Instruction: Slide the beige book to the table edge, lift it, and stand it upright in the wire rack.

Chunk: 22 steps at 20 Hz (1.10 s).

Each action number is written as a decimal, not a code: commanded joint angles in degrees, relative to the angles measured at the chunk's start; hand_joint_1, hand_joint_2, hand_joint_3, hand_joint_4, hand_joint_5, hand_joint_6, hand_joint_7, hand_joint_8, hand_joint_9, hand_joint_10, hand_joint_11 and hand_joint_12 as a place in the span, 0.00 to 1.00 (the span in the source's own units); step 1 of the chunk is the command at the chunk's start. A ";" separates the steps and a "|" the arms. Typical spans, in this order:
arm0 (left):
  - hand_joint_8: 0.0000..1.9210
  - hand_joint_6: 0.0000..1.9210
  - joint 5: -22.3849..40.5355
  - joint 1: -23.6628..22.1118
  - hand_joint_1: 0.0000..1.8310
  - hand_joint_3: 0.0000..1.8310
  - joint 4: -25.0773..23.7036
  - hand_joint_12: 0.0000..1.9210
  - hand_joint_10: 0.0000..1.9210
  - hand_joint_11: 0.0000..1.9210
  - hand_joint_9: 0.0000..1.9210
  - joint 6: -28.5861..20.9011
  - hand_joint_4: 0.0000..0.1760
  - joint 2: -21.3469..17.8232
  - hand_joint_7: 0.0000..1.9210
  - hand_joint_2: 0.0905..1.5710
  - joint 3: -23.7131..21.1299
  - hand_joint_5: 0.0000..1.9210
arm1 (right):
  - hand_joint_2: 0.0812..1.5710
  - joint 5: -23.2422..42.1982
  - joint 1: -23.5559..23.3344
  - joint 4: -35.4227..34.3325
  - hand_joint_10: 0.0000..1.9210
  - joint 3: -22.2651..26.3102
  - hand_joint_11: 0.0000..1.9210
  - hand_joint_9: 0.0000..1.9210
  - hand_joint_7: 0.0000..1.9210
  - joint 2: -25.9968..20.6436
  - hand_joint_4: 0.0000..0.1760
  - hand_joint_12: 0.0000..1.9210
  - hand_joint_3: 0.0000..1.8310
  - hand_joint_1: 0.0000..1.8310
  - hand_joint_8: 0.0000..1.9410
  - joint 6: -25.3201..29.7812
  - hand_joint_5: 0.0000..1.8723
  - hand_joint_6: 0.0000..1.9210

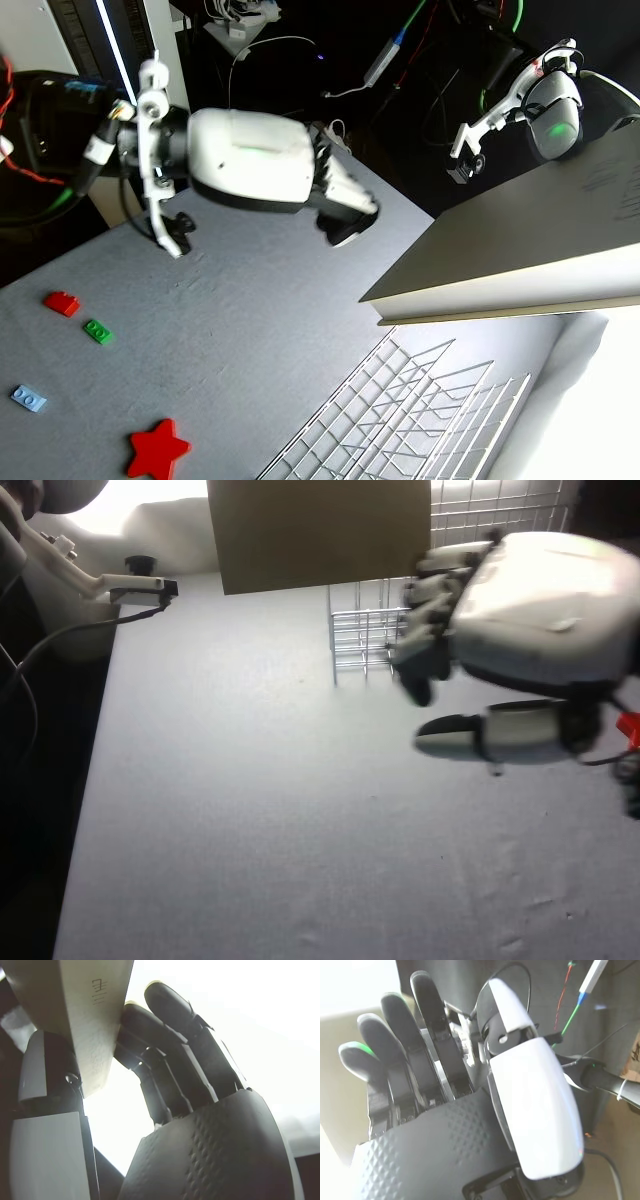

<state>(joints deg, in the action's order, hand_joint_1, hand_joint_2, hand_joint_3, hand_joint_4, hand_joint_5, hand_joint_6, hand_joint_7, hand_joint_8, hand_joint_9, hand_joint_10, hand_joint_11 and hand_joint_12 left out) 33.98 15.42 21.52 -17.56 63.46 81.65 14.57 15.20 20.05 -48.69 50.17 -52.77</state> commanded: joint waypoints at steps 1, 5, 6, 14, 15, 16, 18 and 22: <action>0.56 0.52 8.03 -0.24 0.75 0.00 0.28 0.70 0.66 0.40 0.51 -1.12 0.00 -0.21 0.50 0.71 0.28 0.41 | 0.81 6.94 -0.36 -0.77 0.80 0.80 0.13 0.24 0.38 -0.92 0.00 1.00 0.00 0.14 0.58 0.22 0.41 0.42; 0.52 0.51 8.73 -0.22 0.75 0.00 1.51 0.70 0.63 0.40 0.53 1.34 0.00 0.14 0.52 0.69 -0.50 0.43 | 0.81 5.99 0.62 -1.52 0.84 4.50 0.11 0.22 0.34 -6.34 0.00 1.00 0.00 0.18 0.65 0.28 0.36 0.56; 0.52 0.51 8.93 -0.16 0.75 0.00 1.59 0.70 0.63 0.40 0.53 1.49 0.00 0.15 0.52 0.69 -0.48 0.43 | 0.81 5.62 0.59 -1.70 0.84 4.95 0.11 0.22 0.34 -6.97 0.00 1.00 0.00 0.18 0.65 0.28 0.36 0.56; 0.49 0.52 9.29 1.64 0.75 0.00 4.23 0.67 0.61 0.41 0.54 3.12 0.00 -0.61 0.53 0.69 -0.50 0.42 | 0.80 -0.28 0.18 -7.48 0.83 7.15 0.11 0.23 0.35 -12.31 0.00 1.00 0.00 0.19 0.62 0.20 0.37 0.52; 0.51 0.53 8.78 1.37 0.75 0.00 4.80 0.66 0.63 0.40 0.53 3.12 0.00 -0.54 0.52 0.70 -0.31 0.41 | 0.80 -0.65 0.23 -7.63 0.82 7.57 0.13 0.24 0.36 -13.15 0.00 1.00 0.00 0.19 0.62 0.12 0.38 0.50; 0.50 0.52 7.72 -0.05 0.75 0.00 7.00 0.66 0.61 0.41 0.54 5.08 0.00 -0.33 0.53 0.69 0.26 0.41 | 0.81 -1.28 0.38 -7.63 0.82 8.84 0.13 0.24 0.36 -14.95 0.00 1.00 0.00 0.16 0.61 -0.06 0.39 0.50; 0.50 0.53 7.55 -0.63 0.75 0.00 7.31 0.66 0.61 0.41 0.54 5.74 0.00 0.06 0.53 0.69 0.90 0.42 | 0.81 -2.09 0.42 -7.63 0.82 9.38 0.13 0.23 0.35 -15.74 0.00 1.00 0.00 0.17 0.61 -0.06 0.37 0.51; 0.50 0.50 7.60 -1.05 0.76 0.00 7.30 0.69 0.62 0.41 0.54 8.88 0.00 0.66 0.53 0.69 1.33 0.43 | 0.80 -2.57 0.39 -7.64 0.82 9.64 0.14 0.24 0.36 -16.45 0.00 1.00 0.00 0.19 0.63 -0.23 0.38 0.52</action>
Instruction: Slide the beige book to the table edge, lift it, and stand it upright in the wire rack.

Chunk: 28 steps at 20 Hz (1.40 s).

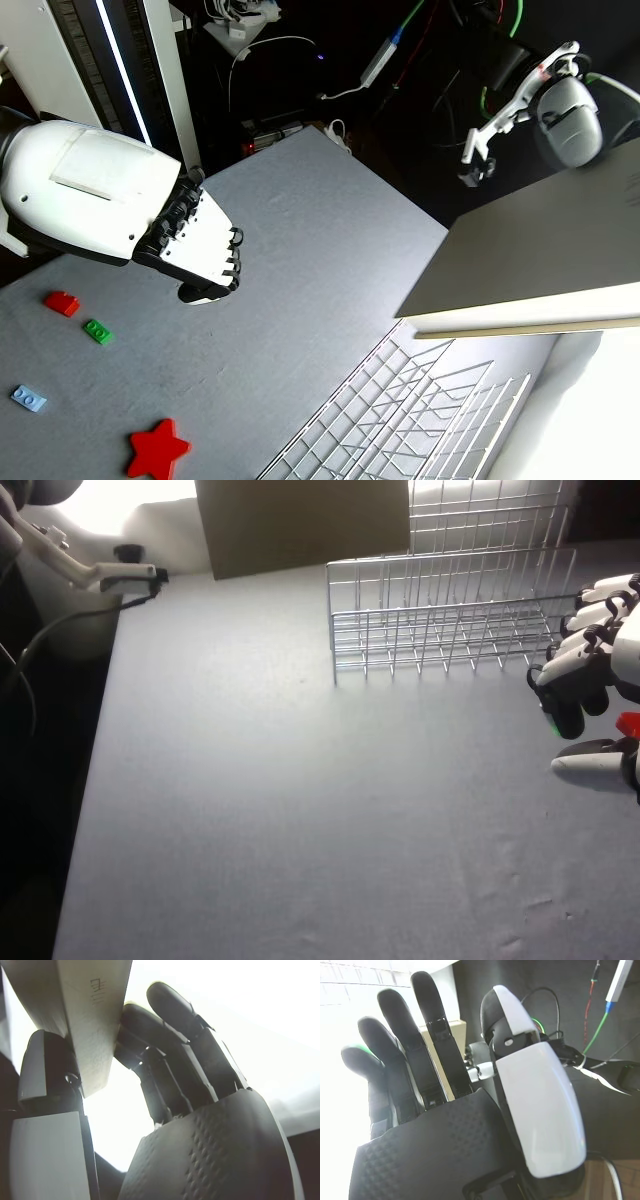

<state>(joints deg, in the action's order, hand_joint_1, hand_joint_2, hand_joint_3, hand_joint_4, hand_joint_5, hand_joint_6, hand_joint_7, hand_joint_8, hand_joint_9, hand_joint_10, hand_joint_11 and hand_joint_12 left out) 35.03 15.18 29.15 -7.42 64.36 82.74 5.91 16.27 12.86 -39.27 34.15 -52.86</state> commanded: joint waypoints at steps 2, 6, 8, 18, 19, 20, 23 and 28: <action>0.51 0.51 6.94 -0.67 0.75 0.00 -0.34 0.70 0.64 0.40 0.53 -0.33 0.00 0.28 0.52 0.69 0.31 0.42 | 0.80 7.69 -0.74 -0.45 0.82 0.34 0.14 0.24 0.36 -0.42 0.00 1.00 0.00 0.16 0.63 -0.75 0.38 0.52; 0.53 0.56 8.77 0.12 0.75 0.00 -1.43 0.70 0.65 0.39 0.52 1.22 0.00 1.29 0.50 0.71 0.28 0.39 | 0.81 9.69 -1.05 -0.45 0.78 0.38 0.13 0.25 0.37 -0.38 0.00 1.00 0.00 0.13 0.59 -0.84 0.40 0.50; 0.55 0.56 9.93 0.63 0.75 0.00 -1.75 0.68 0.65 0.40 0.52 1.23 0.00 1.82 0.50 0.71 0.19 0.39 | 0.80 9.84 -1.09 -0.45 0.77 0.51 0.14 0.26 0.38 -0.35 0.00 1.00 0.00 0.15 0.58 -0.84 0.41 0.48; 0.52 0.50 15.39 1.53 0.75 0.00 -1.70 0.69 0.64 0.41 0.52 0.77 0.00 5.55 0.52 0.69 3.08 0.43 | 0.78 9.21 -1.40 -0.46 0.76 0.60 0.16 0.30 0.39 0.28 0.00 1.00 0.00 0.20 0.58 -0.84 0.37 0.56; 0.53 0.51 16.08 1.56 0.75 0.00 -1.71 0.69 0.65 0.41 0.51 0.68 0.00 6.24 0.51 0.70 3.66 0.42 | 0.78 9.21 -1.43 -0.46 0.76 0.60 0.15 0.29 0.39 0.29 0.00 1.00 0.00 0.19 0.58 -0.84 0.37 0.56; 0.52 0.51 16.75 1.69 0.75 0.00 -1.71 0.69 0.64 0.41 0.52 0.65 0.00 6.67 0.52 0.70 3.94 0.42 | 0.78 9.21 -1.45 -0.46 0.77 0.60 0.16 0.29 0.39 0.31 0.00 1.00 0.00 0.20 0.58 -0.84 0.37 0.56; 0.53 0.50 19.57 2.87 0.75 0.00 -0.71 0.71 0.65 0.40 0.51 0.53 0.00 7.66 0.52 0.70 4.14 0.43 | 0.78 9.21 -1.52 -0.46 0.82 0.59 0.18 0.28 0.39 0.32 0.00 1.00 0.00 0.18 0.64 -0.84 0.39 0.55; 0.50 0.49 24.77 5.33 0.76 0.00 1.54 0.69 0.62 0.42 0.54 1.07 0.00 9.37 0.53 0.69 4.36 0.44 | 0.77 9.22 -1.61 -0.46 0.85 0.59 0.19 0.26 0.34 0.33 0.00 1.00 0.00 0.23 0.67 -0.84 0.33 0.59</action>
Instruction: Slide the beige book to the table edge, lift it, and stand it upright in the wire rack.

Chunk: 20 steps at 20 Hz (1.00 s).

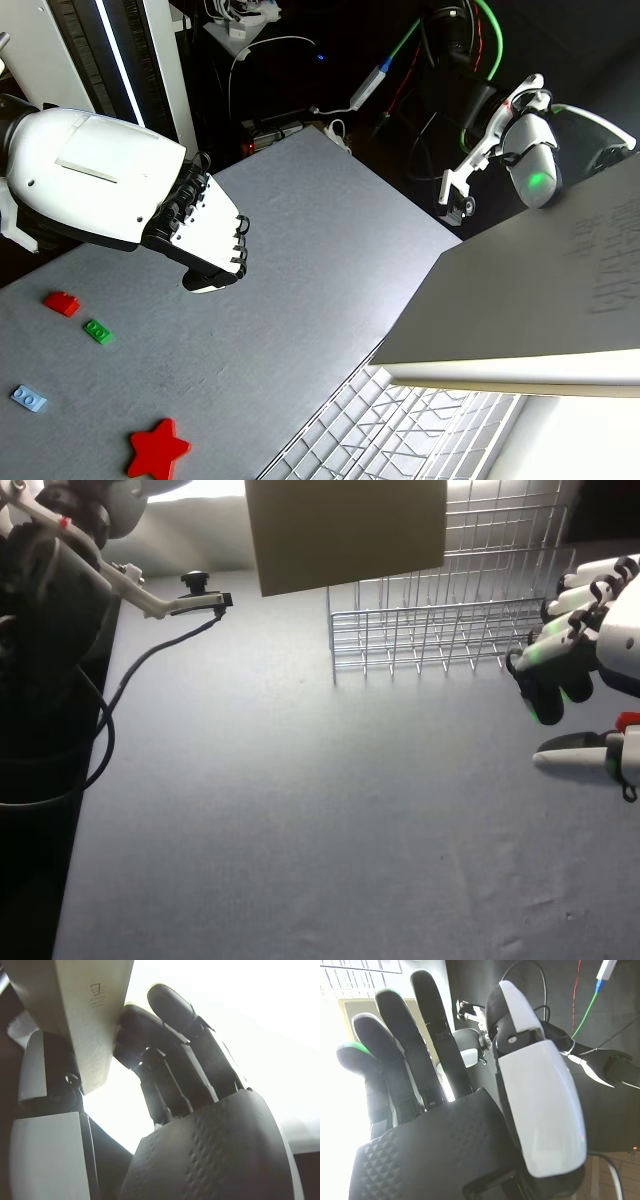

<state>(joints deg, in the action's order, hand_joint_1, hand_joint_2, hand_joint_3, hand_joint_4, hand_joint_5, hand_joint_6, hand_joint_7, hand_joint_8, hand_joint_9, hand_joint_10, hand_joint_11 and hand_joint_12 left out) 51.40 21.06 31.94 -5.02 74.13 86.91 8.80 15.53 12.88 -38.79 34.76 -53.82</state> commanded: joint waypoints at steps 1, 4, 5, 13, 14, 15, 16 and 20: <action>0.49 0.47 9.34 -0.27 0.76 0.00 -1.14 0.70 0.61 0.42 0.54 -1.30 0.00 0.10 0.53 0.68 0.48 0.45 | 0.78 6.33 -0.88 -0.49 0.86 0.11 0.19 0.26 0.33 -0.28 0.00 1.00 0.00 0.21 0.68 0.12 0.32 0.60; 0.54 0.54 10.74 -0.03 0.75 0.00 -1.11 0.71 0.66 0.40 0.50 -1.19 0.00 1.16 0.49 0.70 1.01 0.42 | 0.79 6.35 -0.95 -0.49 0.86 0.10 0.19 0.26 0.33 -0.28 0.00 1.00 0.00 0.17 0.70 0.12 0.32 0.61; 0.53 0.50 11.46 0.13 0.75 0.00 -1.10 0.71 0.63 0.41 0.52 -1.15 0.00 1.65 0.51 0.70 1.16 0.44 | 0.79 6.35 -0.96 -0.52 0.85 0.10 0.18 0.27 0.34 -0.27 0.00 1.00 0.00 0.19 0.68 0.13 0.32 0.60; 0.48 0.48 14.57 1.73 0.76 0.00 -1.10 0.68 0.61 0.43 0.55 -0.95 0.00 4.55 0.53 0.68 2.03 0.46 | 0.79 4.80 -0.91 -4.04 0.85 0.01 0.18 0.25 0.33 -0.24 0.00 1.00 0.00 0.19 0.69 -0.05 0.32 0.62; 0.50 0.47 14.79 1.91 0.76 0.00 -1.10 0.70 0.62 0.43 0.54 -0.95 0.00 4.87 0.53 0.68 2.17 0.46 | 0.79 4.57 -0.84 -5.37 0.84 -0.01 0.17 0.25 0.33 -0.24 0.00 1.00 0.00 0.21 0.68 -1.14 0.32 0.60; 0.51 0.48 15.01 2.05 0.76 0.00 -1.10 0.71 0.62 0.43 0.54 -0.95 0.00 5.27 0.53 0.68 2.31 0.45 | 0.78 4.07 -0.77 -7.42 0.85 -0.06 0.17 0.25 0.33 -0.24 0.00 1.00 0.00 0.23 0.67 -2.58 0.32 0.60; 0.53 0.49 15.46 2.18 0.75 0.00 -1.08 0.72 0.64 0.42 0.53 -0.95 0.00 5.63 0.51 0.69 2.55 0.44 | 0.78 3.61 -0.70 -7.99 0.85 -0.18 0.18 0.26 0.34 -0.24 0.00 1.00 0.00 0.24 0.66 -2.65 0.32 0.60; 0.51 0.47 17.11 2.84 0.76 0.00 -1.08 0.71 0.63 0.41 0.53 -1.15 0.00 7.27 0.52 0.69 3.60 0.45 | 0.78 0.50 -0.48 -9.45 0.87 -0.99 0.16 0.24 0.33 -0.21 0.00 1.00 0.00 0.22 0.69 -2.66 0.31 0.65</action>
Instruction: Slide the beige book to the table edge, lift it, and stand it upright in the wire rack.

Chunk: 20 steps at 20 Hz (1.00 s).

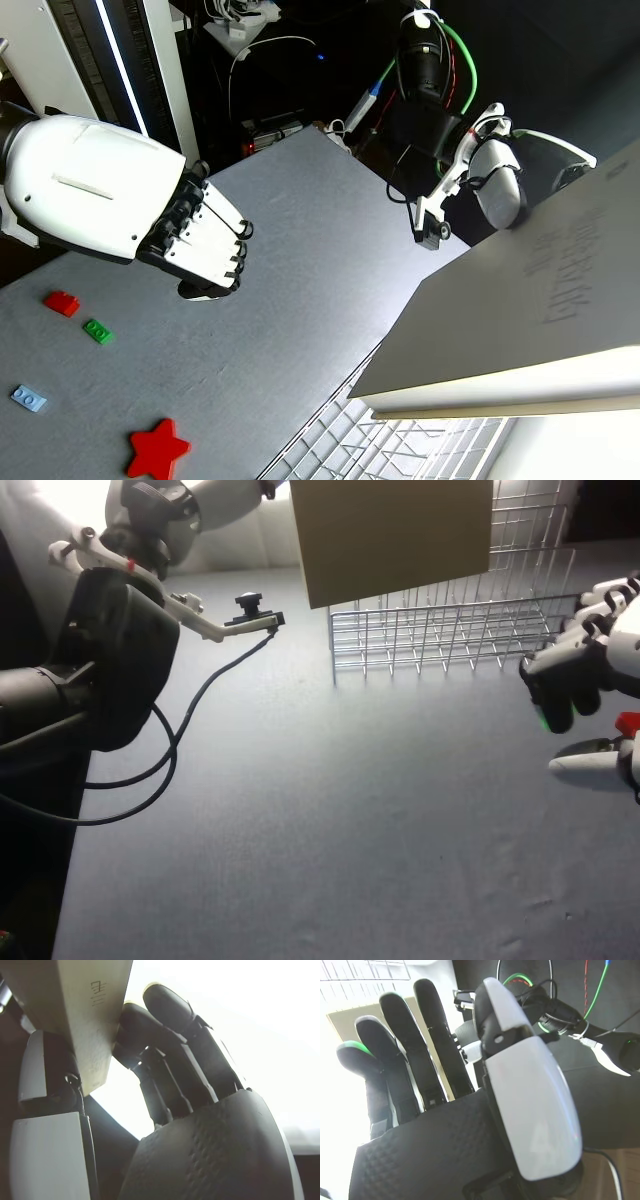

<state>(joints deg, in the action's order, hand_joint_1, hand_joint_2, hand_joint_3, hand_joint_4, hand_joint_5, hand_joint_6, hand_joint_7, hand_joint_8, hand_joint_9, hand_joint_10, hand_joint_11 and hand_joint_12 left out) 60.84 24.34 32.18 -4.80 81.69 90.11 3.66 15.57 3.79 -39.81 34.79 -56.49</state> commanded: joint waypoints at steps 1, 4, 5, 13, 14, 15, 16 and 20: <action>0.50 0.47 8.16 -0.24 0.76 0.00 -1.32 0.71 0.62 0.42 0.54 -1.37 0.00 0.11 0.53 0.68 0.65 0.46 | 0.79 5.29 -0.52 -0.69 0.87 -0.18 0.16 0.24 0.33 -0.24 0.00 1.00 0.00 0.22 0.69 0.01 0.32 0.64; 0.53 0.52 9.39 0.47 0.75 0.00 -1.33 0.70 0.65 0.41 0.51 -1.59 0.00 1.30 0.50 0.70 1.43 0.43 | 0.78 5.11 -0.53 -0.97 0.86 -0.35 0.17 0.26 0.34 -0.22 0.00 1.00 0.00 0.25 0.68 0.01 0.32 0.61; 0.55 0.53 9.94 0.72 0.75 0.00 -1.33 0.70 0.67 0.41 0.49 -1.61 0.00 1.65 0.49 0.71 1.73 0.42 | 0.77 5.11 -0.55 -0.97 0.88 -0.33 0.17 0.26 0.33 -0.20 0.00 1.00 0.00 0.26 0.70 0.01 0.32 0.60; 0.51 0.50 11.32 1.40 0.75 0.00 -1.53 0.69 0.65 0.42 0.51 -2.96 0.00 4.43 0.51 0.70 5.88 0.43 | 0.77 5.83 -0.65 -0.96 0.86 -0.33 0.18 0.27 0.34 -0.16 0.00 1.00 0.00 0.27 0.67 0.01 0.31 0.63; 0.54 0.52 11.14 1.18 0.75 0.00 -1.82 0.70 0.68 0.41 0.49 -3.13 0.00 4.75 0.49 0.71 6.63 0.42 | 0.77 5.90 -0.66 -0.96 0.87 -0.33 0.17 0.27 0.34 -0.16 0.00 1.00 0.00 0.27 0.68 0.01 0.30 0.63; 0.53 0.52 10.84 0.99 0.75 0.00 -2.10 0.70 0.66 0.41 0.50 -3.41 0.00 5.04 0.49 0.70 7.33 0.43 | 0.77 5.95 -0.66 -0.96 0.88 -0.33 0.18 0.26 0.33 -0.16 0.00 1.00 0.00 0.27 0.69 0.01 0.31 0.63; 0.52 0.53 10.74 0.90 0.75 0.00 -2.16 0.70 0.66 0.41 0.50 -3.75 0.00 5.42 0.50 0.70 8.05 0.43 | 0.77 6.00 -0.67 -0.96 0.87 -0.33 0.17 0.25 0.33 -0.14 0.00 1.00 0.00 0.27 0.69 0.01 0.31 0.63; 0.51 0.54 10.74 0.83 0.75 0.00 -2.16 0.68 0.63 0.43 0.51 -4.87 0.00 7.04 0.50 0.70 10.62 0.43 | 0.77 6.07 -0.69 -0.96 0.85 -0.33 0.18 0.28 0.35 -0.09 0.00 1.00 0.00 0.28 0.67 0.01 0.32 0.60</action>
<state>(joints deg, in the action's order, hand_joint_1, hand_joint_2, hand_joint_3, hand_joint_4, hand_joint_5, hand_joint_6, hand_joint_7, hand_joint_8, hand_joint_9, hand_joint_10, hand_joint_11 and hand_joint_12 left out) 64.77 26.00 30.85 -8.58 89.17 100.49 3.42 15.55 3.16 -40.12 34.89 -56.49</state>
